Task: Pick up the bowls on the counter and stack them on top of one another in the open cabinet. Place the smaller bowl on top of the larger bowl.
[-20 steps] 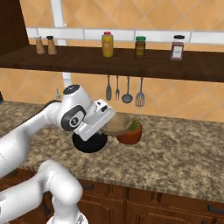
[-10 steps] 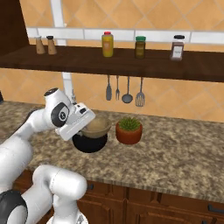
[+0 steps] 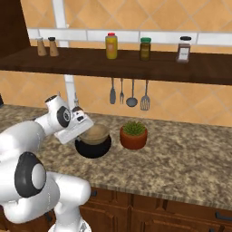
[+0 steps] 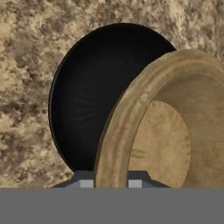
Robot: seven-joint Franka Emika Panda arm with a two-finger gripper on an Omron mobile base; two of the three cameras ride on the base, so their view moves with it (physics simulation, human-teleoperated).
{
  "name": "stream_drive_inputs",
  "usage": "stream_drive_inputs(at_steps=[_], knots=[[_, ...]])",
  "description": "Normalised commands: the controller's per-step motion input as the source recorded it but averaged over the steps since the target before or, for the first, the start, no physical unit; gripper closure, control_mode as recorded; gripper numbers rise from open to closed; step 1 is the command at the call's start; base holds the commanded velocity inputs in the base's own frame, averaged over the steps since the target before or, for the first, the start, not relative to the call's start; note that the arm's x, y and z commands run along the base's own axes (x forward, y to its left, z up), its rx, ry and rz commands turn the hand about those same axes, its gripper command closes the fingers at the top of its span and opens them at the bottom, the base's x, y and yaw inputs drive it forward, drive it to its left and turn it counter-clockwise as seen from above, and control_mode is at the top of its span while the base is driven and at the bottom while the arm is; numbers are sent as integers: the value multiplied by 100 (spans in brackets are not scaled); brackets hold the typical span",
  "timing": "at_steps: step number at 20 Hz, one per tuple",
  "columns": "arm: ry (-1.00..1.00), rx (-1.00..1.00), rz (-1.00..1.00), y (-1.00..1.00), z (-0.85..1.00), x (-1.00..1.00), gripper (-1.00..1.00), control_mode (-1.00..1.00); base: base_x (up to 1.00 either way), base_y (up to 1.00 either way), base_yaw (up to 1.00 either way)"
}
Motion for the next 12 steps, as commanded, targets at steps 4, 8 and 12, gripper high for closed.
stream_drive_inputs(at_steps=[4,8,12], knots=[[0,5,-6,4,-46,49,100,-100,0,0,0],[0,5,-4,1,-46,20,100,-100,0,0,0],[-1,1,-7,12,-27,27,100,-100,0,0,0]])
